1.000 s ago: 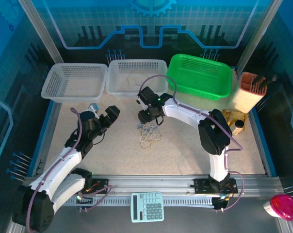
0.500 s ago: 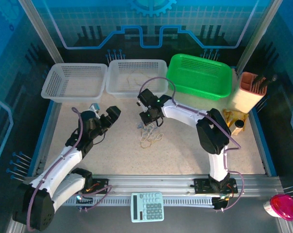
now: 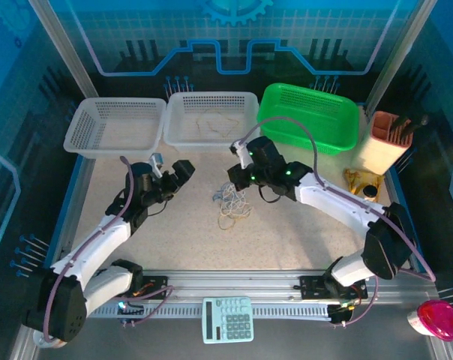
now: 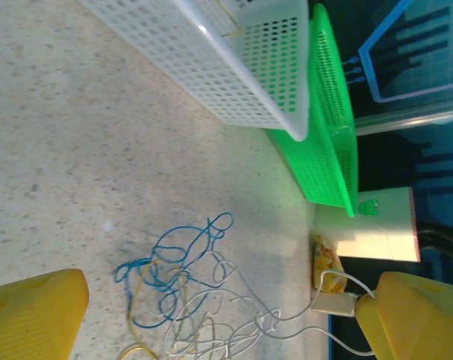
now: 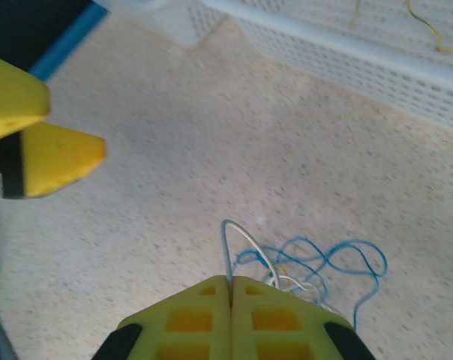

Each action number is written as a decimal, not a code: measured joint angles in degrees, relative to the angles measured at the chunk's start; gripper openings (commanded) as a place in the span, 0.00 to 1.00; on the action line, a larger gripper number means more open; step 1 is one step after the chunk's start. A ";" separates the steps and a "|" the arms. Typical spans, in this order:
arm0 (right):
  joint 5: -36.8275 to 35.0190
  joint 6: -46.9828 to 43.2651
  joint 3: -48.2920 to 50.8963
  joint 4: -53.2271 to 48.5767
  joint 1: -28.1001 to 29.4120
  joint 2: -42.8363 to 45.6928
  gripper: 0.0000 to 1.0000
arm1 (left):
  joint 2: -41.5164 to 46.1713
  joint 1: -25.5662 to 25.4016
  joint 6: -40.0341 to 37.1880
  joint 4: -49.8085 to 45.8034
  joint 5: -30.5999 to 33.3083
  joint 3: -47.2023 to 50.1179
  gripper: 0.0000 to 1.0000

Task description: Untangle the cables

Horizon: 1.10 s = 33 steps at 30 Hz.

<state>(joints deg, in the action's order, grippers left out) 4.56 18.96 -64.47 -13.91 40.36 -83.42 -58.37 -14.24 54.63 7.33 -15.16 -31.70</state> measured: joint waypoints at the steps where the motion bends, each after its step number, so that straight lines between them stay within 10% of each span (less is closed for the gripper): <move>1: 1.42 0.37 1.20 1.73 -0.46 0.57 0.00 | -0.44 -0.15 0.50 0.94 -0.66 -0.09 0.99; 20: 9.88 0.96 8.98 15.39 -2.19 2.97 0.00 | -5.44 -9.03 20.55 20.50 -5.07 -2.01 0.64; 33: 11.69 5.33 12.52 18.82 -6.12 6.62 0.00 | -8.92 -9.94 8.85 22.14 -3.76 2.23 0.47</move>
<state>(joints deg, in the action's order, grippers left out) 16.25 24.29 -51.94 4.91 34.24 -76.79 -67.29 -24.18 63.48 29.47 -18.92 -29.47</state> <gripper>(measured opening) 0.064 0.505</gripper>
